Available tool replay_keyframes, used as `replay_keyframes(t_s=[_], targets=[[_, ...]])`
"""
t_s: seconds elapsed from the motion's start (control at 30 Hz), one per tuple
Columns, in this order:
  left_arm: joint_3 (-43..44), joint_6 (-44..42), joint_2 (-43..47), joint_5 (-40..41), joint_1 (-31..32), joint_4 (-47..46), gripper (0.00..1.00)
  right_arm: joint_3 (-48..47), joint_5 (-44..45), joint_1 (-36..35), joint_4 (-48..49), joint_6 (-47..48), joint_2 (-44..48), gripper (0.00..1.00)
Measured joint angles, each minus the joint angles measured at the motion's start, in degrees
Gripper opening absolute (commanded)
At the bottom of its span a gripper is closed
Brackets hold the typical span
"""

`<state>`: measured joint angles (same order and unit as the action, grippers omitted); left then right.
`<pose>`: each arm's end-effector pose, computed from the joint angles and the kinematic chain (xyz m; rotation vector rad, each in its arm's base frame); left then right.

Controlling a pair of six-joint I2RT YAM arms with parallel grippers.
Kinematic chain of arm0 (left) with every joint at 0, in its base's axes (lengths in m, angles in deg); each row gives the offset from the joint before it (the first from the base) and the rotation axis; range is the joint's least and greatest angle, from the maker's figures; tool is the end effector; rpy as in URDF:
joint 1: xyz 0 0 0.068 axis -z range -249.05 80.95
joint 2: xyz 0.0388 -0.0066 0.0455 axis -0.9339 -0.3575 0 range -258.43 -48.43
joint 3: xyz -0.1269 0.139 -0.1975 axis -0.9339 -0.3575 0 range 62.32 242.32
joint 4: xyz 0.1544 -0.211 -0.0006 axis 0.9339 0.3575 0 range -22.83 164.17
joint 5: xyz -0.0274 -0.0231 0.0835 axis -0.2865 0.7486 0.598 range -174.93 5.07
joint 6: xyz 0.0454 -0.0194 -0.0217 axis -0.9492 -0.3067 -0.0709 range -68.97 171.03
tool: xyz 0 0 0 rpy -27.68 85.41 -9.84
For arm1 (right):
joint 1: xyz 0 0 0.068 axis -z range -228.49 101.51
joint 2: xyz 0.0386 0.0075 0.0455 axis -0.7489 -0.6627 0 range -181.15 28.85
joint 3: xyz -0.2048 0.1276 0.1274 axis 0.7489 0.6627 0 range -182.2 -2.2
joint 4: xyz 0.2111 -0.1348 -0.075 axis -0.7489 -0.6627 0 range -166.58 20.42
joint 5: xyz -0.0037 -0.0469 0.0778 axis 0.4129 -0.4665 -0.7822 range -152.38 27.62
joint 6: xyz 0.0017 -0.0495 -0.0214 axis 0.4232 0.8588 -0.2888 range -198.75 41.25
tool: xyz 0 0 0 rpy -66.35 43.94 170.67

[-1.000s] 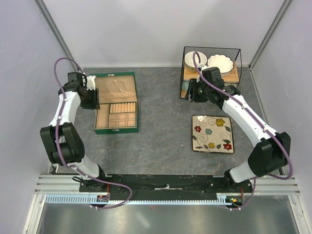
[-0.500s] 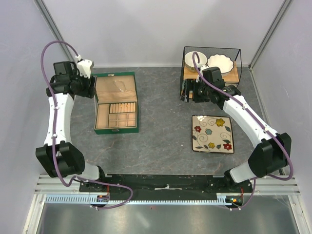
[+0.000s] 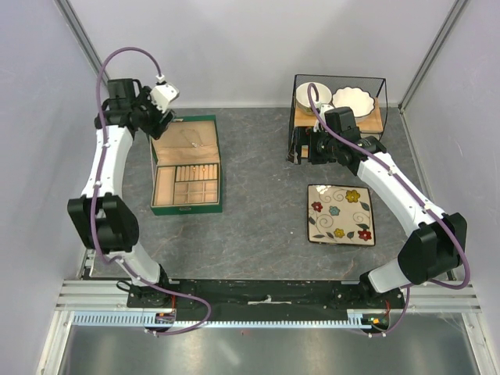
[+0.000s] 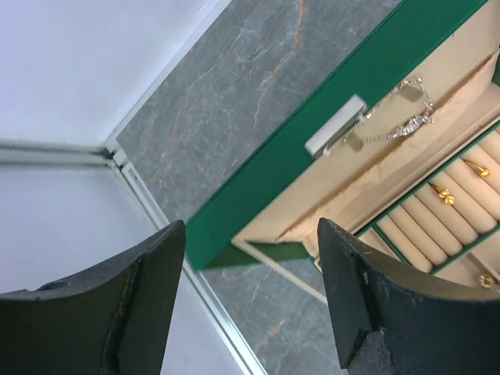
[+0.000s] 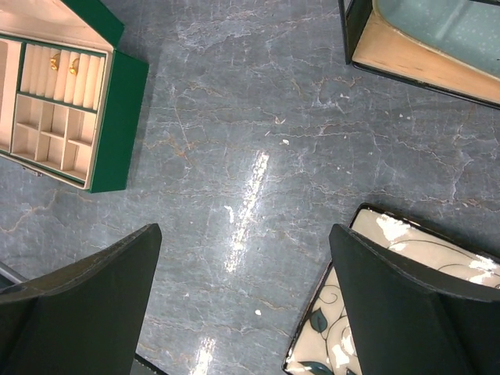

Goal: Organize the mixed jewelry

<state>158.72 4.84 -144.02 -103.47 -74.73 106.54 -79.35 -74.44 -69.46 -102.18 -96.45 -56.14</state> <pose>0.3734 0.0257 0.3725 0.9238 2.0039 0.1406 0.3061 0.1253 0.3319 -0.1797 2.3213 0.5872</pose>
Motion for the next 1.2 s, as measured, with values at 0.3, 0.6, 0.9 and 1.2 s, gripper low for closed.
replay_keyframes(t_s=[0.3, 0.6, 0.9, 1.2], targets=[[1.4, -8.2, -6.9, 1.2, 4.2, -1.7, 0.77, 0.3, -0.2, 0.0, 0.5, 0.3, 0.0, 0.98], [1.5, -14.3, -7.8, 2.2, 3.9, 0.6, 0.75, 2.0, -0.2, 0.0, 1.2, 0.5, 0.0, 0.98], [-4.2, -17.4, -0.6, 1.9, 3.9, 3.5, 0.75, 2.8, -0.2, 0.0, 1.8, 0.5, 1.3, 0.98], [-17.9, -17.9, 12.9, 1.9, 3.9, 5.9, 0.75, 2.9, -0.2, 0.2, 2.1, 0.5, 2.3, 0.98]])
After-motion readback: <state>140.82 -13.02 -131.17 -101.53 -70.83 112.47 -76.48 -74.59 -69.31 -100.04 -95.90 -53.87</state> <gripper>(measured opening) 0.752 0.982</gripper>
